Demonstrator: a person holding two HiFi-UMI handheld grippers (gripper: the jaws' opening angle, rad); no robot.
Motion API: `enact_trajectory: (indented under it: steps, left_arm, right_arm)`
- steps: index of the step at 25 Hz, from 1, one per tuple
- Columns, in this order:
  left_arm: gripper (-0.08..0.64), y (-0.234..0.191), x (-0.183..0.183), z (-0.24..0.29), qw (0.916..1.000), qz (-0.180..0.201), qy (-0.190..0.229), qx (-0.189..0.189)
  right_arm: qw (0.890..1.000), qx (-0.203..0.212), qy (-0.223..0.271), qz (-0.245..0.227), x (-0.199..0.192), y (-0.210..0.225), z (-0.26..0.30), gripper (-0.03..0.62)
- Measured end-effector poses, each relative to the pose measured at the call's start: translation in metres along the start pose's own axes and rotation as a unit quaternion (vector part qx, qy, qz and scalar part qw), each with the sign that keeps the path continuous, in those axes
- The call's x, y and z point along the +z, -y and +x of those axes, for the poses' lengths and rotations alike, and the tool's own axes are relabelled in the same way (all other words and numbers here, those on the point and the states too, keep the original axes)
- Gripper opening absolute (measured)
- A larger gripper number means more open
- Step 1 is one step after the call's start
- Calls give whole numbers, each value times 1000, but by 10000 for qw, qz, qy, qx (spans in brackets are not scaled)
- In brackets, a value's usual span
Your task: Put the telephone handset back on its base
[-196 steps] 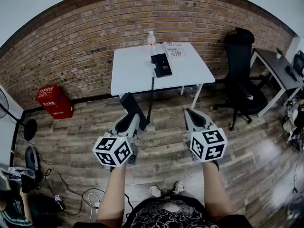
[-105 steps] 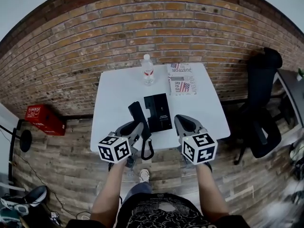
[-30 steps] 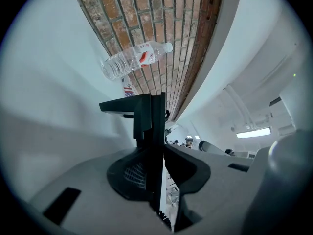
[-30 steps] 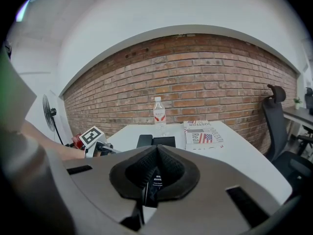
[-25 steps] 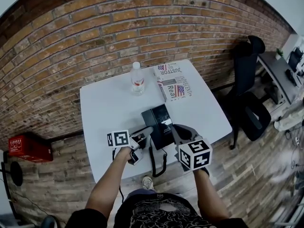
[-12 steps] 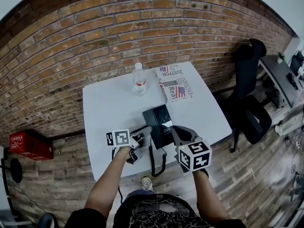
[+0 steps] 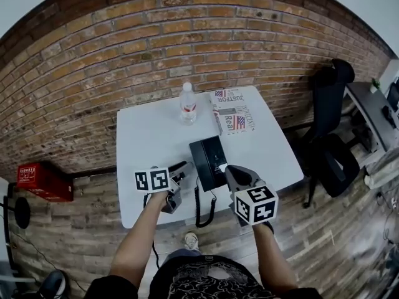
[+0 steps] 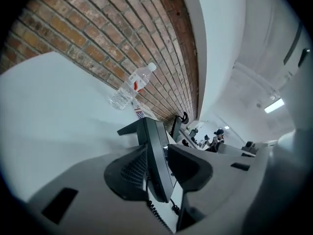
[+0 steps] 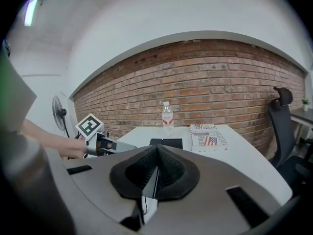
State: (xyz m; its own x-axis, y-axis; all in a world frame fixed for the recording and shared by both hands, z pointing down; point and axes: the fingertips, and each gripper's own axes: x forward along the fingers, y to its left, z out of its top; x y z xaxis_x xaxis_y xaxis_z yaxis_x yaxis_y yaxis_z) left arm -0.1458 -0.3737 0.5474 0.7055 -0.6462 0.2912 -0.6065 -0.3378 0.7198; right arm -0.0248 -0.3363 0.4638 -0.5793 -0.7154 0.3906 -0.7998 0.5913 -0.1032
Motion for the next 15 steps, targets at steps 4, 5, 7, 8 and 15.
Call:
enact_trajectory:
  steps: [4,5,7,8,15]
  left_arm:
    - [120,12,4,-19,9973,531,34,503]
    - [120,16,4,-24,9958,678,56,608]
    - [120,23,7,-35,9920,960,120,807]
    - [120,27,8,-40,9897,1090,169,908]
    - [107,57,21,-79,9684,1815,616,1596]
  right_arm:
    - [9999,141,72,-49,3,-5,-9,2]
    - [9998,168,87,-66,4,-5,-11,2]
    - [9996,221,123,-84,6,-7,-16,2]
    - [9995,253,149,-75,7,-8,-19,2]
    - [9984,431,321,-165,19,-12,-38,2]
